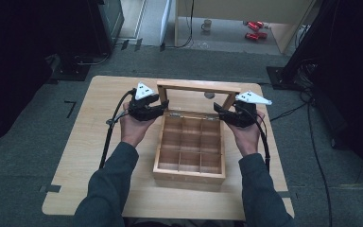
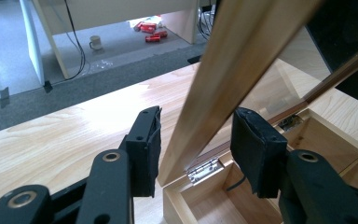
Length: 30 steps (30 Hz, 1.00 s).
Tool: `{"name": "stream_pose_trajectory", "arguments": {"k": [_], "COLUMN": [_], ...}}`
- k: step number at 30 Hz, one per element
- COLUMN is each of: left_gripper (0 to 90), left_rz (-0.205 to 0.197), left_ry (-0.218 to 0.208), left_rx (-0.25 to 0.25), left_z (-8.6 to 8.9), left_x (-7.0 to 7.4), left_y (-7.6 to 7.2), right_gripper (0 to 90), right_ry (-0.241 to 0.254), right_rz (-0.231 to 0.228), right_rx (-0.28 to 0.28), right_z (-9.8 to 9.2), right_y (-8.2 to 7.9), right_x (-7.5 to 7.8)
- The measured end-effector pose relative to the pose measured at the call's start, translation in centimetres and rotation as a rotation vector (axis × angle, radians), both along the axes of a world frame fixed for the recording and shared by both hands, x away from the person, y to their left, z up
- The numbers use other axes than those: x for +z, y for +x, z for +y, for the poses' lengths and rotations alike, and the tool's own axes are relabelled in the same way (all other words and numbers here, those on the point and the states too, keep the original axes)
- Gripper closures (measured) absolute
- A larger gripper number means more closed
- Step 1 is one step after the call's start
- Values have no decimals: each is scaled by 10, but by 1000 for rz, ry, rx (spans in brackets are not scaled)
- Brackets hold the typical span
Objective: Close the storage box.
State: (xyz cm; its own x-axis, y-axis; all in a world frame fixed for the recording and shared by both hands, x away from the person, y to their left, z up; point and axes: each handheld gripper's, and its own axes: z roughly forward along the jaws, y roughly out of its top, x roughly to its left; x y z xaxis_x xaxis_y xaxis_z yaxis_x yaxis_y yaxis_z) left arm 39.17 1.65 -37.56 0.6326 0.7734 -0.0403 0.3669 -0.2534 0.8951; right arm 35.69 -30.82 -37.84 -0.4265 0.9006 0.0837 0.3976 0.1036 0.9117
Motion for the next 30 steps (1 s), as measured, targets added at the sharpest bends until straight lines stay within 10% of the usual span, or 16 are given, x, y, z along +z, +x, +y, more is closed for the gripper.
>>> {"name": "stream_pose_trajectory", "arguments": {"k": [30], "left_gripper": [534], "left_rz": [-24], "left_ry": [27], "left_rx": [-20], "left_z": [0], "left_x": [0], "left_y": [-10], "right_gripper": [528], "right_ry": [-27], "right_rz": [-54], "right_rx": [-17], "right_z": [-17], "right_y": [-28], "right_x": [6]}}
